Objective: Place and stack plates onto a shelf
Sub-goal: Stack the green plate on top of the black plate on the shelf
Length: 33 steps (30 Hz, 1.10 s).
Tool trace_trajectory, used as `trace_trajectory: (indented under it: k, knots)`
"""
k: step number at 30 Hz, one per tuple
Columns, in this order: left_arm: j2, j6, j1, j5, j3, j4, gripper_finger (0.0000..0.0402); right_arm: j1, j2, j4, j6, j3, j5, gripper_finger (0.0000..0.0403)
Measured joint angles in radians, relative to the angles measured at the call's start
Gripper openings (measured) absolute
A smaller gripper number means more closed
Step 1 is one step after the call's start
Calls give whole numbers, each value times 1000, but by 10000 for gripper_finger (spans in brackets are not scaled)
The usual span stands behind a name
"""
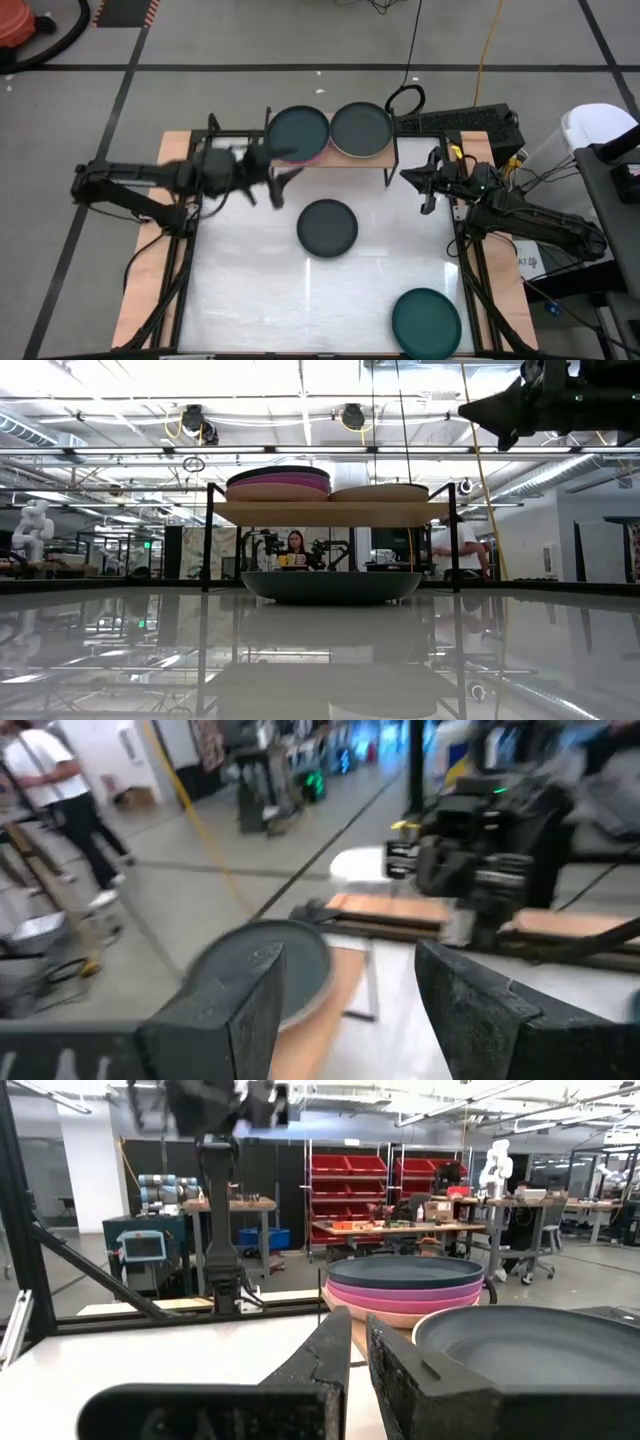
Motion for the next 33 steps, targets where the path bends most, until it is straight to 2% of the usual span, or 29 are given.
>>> trace_trajectory:
  k: [4,6,9,12,18,24,27,33]
  knots:
    - [-111,-26,-56,-9,-299,333,227,0,17,-5,-1,41,0,20]
    - [-146,-32,-68,-14,-407,486,227,0,38,-6,0,81,0,20]
    - [-157,-39,-79,-16,-528,647,228,1,85,-48,-2,175,-24,20]
    - [-154,-53,-81,-16,-609,740,228,2,154,-159,-6,300,-76,20]
    - [-139,-83,-68,-31,-666,776,228,17,313,-471,-15,513,-180,20]
    - [-140,-80,-67,-35,-664,766,228,104,416,-724,-21,539,-239,20]
    - [-141,-79,-65,-35,-664,748,228,203,453,-807,-17,539,-226,20]
    - [-140,-76,-56,-35,-664,744,228,376,503,-905,13,539,-53,20]
